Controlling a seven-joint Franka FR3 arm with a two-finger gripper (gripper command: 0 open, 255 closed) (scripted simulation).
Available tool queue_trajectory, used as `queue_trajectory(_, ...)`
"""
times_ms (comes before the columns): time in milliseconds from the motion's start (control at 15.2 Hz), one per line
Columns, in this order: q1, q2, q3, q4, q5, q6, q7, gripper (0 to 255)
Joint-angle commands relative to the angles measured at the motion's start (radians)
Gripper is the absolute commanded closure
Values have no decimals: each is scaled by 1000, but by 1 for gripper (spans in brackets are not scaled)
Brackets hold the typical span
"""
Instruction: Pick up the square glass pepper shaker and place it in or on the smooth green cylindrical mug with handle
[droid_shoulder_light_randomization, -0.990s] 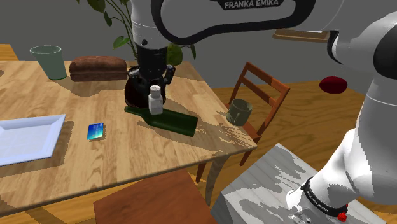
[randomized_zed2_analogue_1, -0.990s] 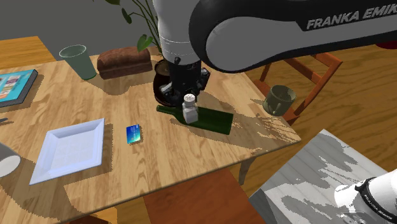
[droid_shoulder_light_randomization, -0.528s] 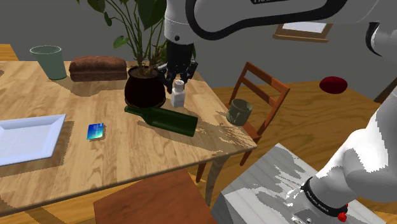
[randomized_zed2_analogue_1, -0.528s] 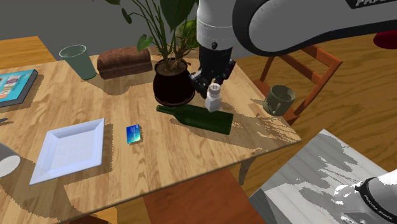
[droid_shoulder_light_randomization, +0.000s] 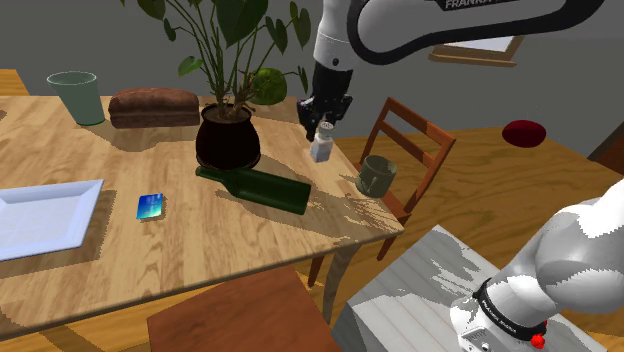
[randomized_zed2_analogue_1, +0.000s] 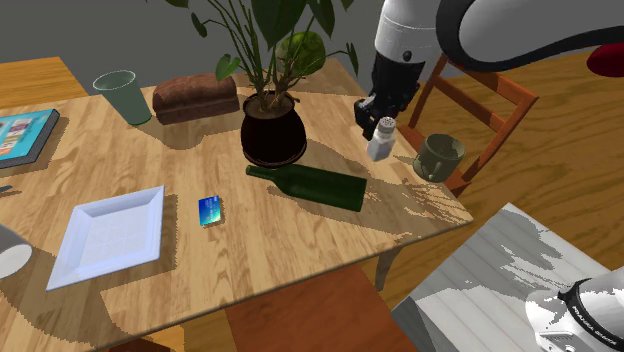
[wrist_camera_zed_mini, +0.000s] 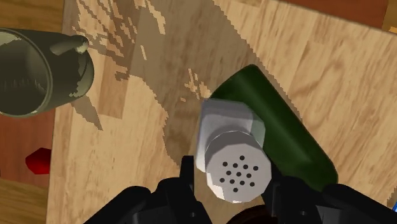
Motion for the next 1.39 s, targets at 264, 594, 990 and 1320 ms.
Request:
queue_trajectory(264,-51,-127,-89,-126,37,9,-157,255)
queue_trajectory(594,-91,-207,-172,-203,42,11,-284,255)
queue_trajectory(990,-144,-270,-276,-259,27,7,-434,255)
queue_trajectory(1320,-155,-271,-297,-314,22,61,-461,255)
